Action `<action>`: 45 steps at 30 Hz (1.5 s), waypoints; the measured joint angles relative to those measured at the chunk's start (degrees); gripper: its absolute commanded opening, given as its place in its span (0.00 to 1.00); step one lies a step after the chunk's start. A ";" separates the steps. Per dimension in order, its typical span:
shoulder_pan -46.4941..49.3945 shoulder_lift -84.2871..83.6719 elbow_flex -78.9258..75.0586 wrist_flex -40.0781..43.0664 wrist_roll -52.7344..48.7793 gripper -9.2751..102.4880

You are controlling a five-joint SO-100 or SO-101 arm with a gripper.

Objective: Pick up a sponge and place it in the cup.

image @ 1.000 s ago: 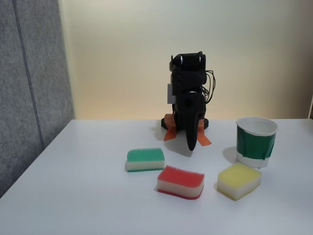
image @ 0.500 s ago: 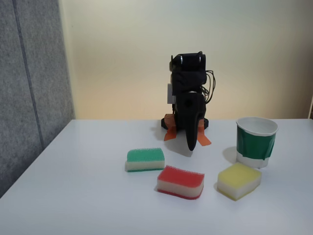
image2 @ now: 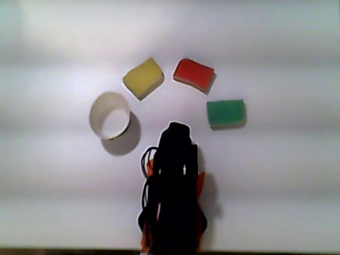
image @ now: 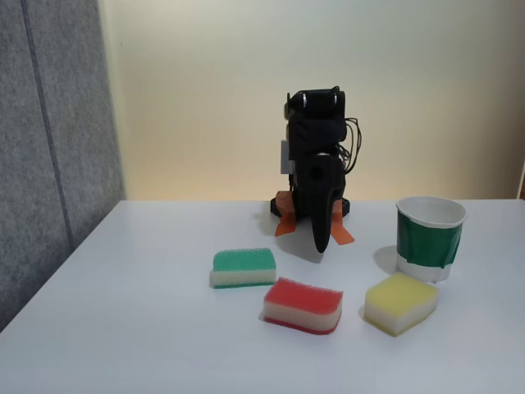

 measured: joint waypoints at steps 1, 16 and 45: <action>0.00 0.00 0.00 0.00 0.00 0.08; 0.00 0.00 0.00 0.00 0.00 0.08; 0.00 0.00 0.00 -0.26 0.79 0.10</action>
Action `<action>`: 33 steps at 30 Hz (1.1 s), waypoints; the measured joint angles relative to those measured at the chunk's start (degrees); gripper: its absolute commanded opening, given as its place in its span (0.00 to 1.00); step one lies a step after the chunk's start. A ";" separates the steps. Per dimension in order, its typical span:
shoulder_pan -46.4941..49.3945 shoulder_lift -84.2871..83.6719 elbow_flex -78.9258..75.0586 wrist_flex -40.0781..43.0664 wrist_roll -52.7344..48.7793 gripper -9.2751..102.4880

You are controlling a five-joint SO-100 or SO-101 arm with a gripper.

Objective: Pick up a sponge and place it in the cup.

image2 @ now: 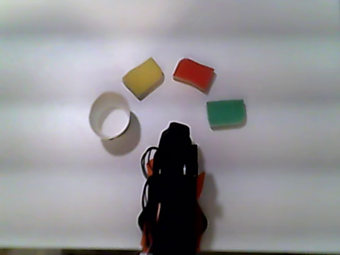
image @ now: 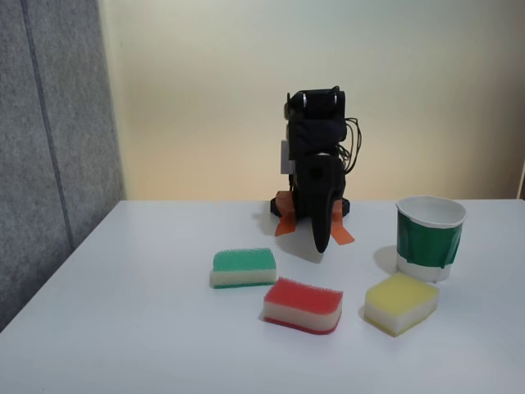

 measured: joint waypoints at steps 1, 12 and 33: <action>0.97 0.00 0.00 -0.70 2.46 0.10; 5.89 0.00 0.00 4.31 16.52 0.08; -0.53 0.00 0.00 -1.14 16.70 0.09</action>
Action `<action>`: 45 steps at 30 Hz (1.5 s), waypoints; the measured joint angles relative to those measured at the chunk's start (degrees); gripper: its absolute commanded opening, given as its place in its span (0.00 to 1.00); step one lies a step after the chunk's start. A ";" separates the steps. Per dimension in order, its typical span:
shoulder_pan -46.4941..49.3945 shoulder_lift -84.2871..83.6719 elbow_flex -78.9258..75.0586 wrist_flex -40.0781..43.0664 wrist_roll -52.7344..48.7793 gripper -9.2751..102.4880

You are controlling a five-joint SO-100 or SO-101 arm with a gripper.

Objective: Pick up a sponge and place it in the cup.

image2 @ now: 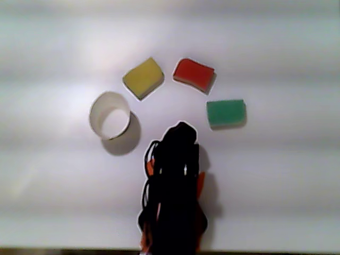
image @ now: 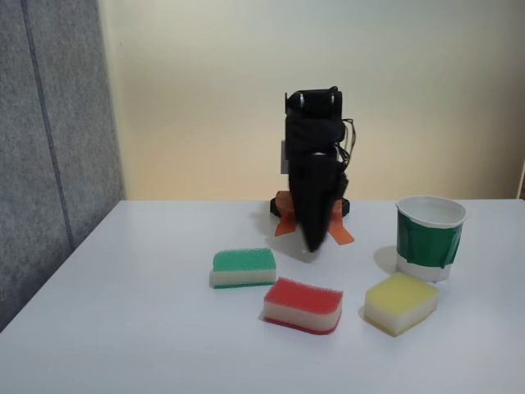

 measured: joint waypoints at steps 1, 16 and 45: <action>-0.79 0.00 0.00 -0.53 0.09 0.10; -0.88 0.00 -2.81 -9.49 -23.47 0.20; 8.96 -104.68 -100.90 19.07 -48.25 0.20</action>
